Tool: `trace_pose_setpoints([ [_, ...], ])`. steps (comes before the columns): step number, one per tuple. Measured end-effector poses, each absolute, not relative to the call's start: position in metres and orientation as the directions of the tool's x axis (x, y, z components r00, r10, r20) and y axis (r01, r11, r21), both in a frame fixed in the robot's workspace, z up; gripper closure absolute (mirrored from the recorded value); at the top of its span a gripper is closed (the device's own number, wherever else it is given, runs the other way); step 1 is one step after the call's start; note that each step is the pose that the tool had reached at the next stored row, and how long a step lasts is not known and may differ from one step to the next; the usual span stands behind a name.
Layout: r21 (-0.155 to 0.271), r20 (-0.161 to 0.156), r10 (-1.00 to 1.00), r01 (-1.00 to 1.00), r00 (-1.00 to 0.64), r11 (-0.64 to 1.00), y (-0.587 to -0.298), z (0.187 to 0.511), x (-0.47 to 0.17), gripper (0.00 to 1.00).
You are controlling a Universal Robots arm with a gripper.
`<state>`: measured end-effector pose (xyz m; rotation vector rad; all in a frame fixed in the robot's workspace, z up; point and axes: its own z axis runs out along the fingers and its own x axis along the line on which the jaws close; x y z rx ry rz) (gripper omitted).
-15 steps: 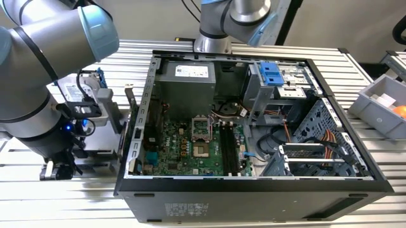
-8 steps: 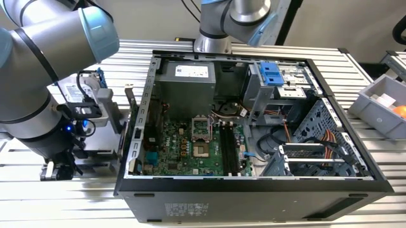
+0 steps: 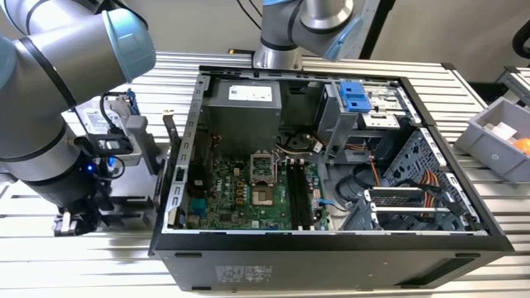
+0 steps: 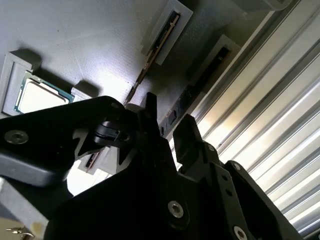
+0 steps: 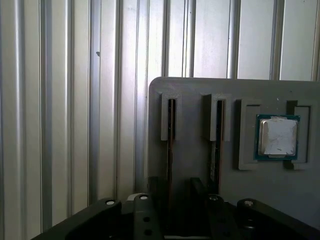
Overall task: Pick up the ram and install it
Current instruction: 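Pick up the ram and move it above insertion slot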
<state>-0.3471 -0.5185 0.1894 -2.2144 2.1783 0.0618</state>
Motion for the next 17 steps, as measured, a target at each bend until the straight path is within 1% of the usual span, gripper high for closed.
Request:
trace_pose_setpoints([
  [17,0.003,-0.053,-0.998,-1.000,0.016,-0.016,-0.5185,0.1891,-0.3471,1.00],
])
